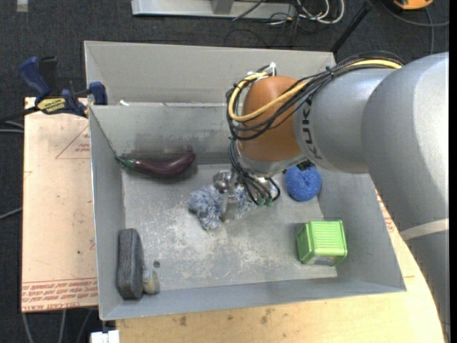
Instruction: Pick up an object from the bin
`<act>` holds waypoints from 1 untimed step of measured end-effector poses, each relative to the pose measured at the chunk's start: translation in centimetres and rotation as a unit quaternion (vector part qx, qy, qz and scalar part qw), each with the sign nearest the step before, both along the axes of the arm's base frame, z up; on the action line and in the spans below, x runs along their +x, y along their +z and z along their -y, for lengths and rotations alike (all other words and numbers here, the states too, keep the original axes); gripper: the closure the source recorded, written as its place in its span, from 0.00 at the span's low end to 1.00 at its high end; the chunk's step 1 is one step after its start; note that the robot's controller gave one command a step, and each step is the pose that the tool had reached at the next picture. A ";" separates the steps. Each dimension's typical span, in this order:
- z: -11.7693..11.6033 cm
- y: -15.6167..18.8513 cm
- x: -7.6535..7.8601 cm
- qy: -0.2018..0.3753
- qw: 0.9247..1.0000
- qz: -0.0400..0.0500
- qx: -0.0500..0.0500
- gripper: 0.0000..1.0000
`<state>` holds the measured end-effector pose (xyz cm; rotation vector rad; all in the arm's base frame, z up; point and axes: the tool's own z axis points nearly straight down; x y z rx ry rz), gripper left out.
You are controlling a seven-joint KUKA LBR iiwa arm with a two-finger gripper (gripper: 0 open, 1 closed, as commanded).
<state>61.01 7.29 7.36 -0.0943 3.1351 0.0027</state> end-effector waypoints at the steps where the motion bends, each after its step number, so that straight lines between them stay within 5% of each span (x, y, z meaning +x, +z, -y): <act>1: 0.0 0.0 0.0 0.000 1.000 0.000 0.000 1.00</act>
Offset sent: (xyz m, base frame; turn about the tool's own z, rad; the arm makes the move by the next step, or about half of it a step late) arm -0.0066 0.0037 0.1854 0.0277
